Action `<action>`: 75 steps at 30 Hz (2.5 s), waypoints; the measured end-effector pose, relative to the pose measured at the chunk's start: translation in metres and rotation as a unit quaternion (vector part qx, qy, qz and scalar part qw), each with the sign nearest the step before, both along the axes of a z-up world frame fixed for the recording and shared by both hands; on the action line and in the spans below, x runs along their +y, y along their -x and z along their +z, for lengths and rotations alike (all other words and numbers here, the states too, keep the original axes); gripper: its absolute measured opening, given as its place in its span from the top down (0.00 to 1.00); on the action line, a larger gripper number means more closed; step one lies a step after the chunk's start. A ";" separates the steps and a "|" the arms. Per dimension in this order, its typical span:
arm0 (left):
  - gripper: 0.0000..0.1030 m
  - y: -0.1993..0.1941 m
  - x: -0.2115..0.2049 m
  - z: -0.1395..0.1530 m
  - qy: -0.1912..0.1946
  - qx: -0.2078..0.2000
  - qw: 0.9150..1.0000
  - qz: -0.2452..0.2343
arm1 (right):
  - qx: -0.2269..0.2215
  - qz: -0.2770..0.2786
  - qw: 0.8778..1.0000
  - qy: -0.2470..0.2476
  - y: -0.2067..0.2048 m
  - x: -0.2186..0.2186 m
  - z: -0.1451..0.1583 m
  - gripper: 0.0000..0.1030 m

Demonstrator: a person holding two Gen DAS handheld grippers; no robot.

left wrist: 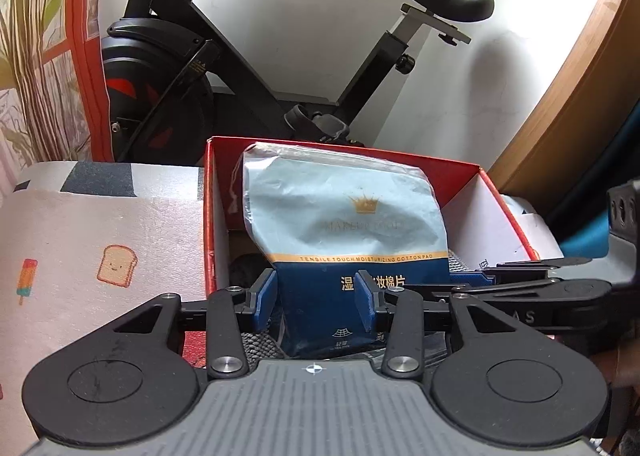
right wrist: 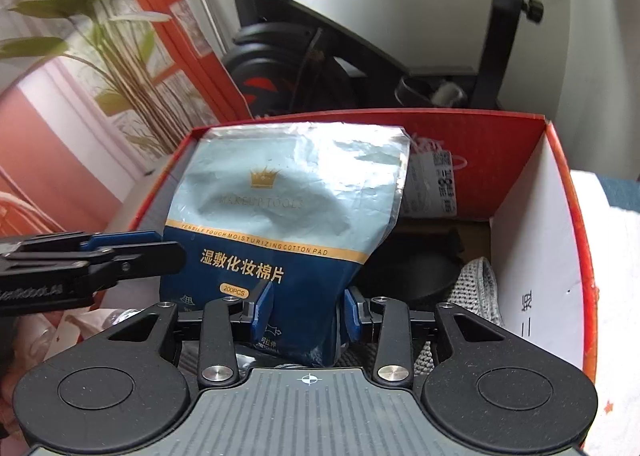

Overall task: Organize soft objects
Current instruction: 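Carry the blue bag with both tools down into the red box, then open both tools to release the blue bag in the box, then move both tools down to the clear bag of green cables, then close both tools on the clear cable bag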

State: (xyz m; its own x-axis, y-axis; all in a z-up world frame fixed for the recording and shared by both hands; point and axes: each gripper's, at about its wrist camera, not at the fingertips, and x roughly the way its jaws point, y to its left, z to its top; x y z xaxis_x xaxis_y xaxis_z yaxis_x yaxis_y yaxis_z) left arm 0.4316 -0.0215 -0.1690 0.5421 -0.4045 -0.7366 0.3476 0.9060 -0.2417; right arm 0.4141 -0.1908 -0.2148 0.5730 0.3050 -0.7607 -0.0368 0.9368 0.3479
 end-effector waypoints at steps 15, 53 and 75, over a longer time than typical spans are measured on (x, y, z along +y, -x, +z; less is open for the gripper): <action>0.54 -0.002 0.001 0.001 -0.011 -0.006 1.000 0.019 | 0.063 -0.017 0.998 0.022 -0.013 0.005 -0.006 0.60; 0.00 0.168 0.038 0.015 -0.013 -0.117 0.992 0.047 | -0.265 -0.044 0.961 0.066 0.198 -0.001 0.030 0.01; 0.01 0.178 0.051 -0.067 0.001 -0.014 0.996 0.090 | -0.154 0.001 0.987 0.040 0.198 0.039 -0.063 0.22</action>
State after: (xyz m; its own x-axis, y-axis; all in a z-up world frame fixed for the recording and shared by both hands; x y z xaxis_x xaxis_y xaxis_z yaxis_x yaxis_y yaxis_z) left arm 0.2538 0.0296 -0.2355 0.6257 -0.3001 -0.7201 0.1860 0.9538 -0.2359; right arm 0.2166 -0.1515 -0.2775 0.7809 0.2526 -0.5713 -0.1313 0.9605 0.2453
